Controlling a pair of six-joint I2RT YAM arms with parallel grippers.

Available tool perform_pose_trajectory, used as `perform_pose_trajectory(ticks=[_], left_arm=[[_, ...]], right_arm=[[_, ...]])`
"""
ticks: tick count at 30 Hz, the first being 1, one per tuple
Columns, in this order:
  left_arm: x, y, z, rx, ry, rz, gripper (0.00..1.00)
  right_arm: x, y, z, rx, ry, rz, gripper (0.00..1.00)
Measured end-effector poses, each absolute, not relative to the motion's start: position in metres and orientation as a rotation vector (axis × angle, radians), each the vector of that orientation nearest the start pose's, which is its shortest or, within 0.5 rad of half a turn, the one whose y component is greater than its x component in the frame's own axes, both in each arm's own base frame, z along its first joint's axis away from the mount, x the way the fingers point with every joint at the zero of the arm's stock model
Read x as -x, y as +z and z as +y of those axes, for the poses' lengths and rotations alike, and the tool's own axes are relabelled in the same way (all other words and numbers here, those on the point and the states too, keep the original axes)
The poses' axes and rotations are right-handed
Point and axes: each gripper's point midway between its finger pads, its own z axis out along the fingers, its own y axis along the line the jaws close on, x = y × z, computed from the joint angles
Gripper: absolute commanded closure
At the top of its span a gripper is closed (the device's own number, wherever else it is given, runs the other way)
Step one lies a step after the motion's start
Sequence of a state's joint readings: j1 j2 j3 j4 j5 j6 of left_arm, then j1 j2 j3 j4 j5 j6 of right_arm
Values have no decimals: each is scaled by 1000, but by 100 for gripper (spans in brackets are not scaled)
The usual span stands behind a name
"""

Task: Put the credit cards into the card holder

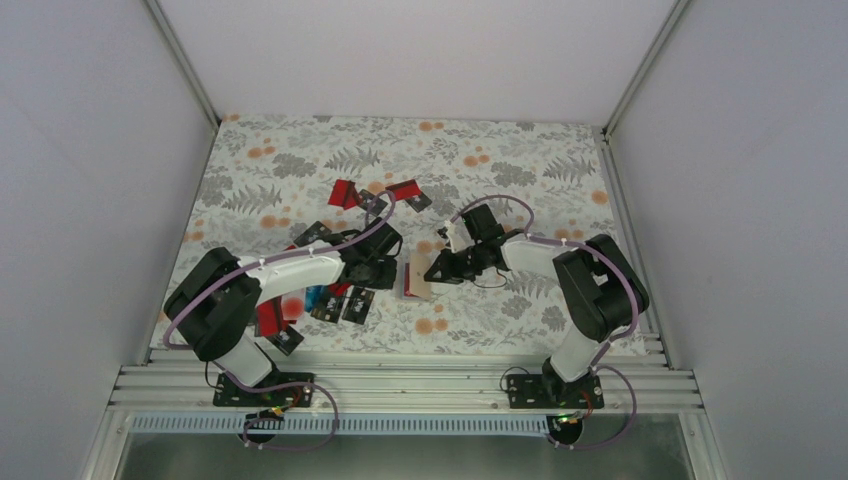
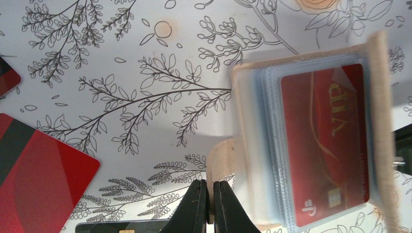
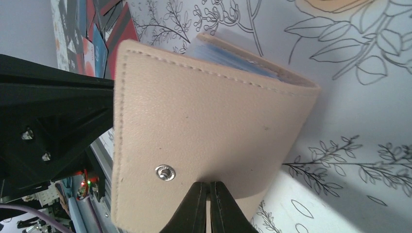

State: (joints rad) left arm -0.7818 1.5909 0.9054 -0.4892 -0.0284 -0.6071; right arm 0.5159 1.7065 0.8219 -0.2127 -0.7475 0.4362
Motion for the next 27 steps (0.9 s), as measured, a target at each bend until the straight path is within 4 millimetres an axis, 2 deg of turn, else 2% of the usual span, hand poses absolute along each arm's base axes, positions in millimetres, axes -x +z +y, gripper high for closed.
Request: perform_pose_trajectory(ticks=[10,16,20,25,27], left_arm=[[-252,45,-247,-247,-352,2791,98],[-253,46,-250,-252,-363,2790,98],[-254,48,-252,-253,-369,2789,97],[-256,52,-255,-261,-376,2786,72],[-257,54,-256,-264,-381,2783,65]], right_arm=[[-246,47,282,404,1309,2763,93],[-243,31,287,407,1320,2799,94],[-245,27,290,411,1339,2800,95],[-246,26,293,414,1353,2803,95],[-247,26,294,414,1356,2804,95]])
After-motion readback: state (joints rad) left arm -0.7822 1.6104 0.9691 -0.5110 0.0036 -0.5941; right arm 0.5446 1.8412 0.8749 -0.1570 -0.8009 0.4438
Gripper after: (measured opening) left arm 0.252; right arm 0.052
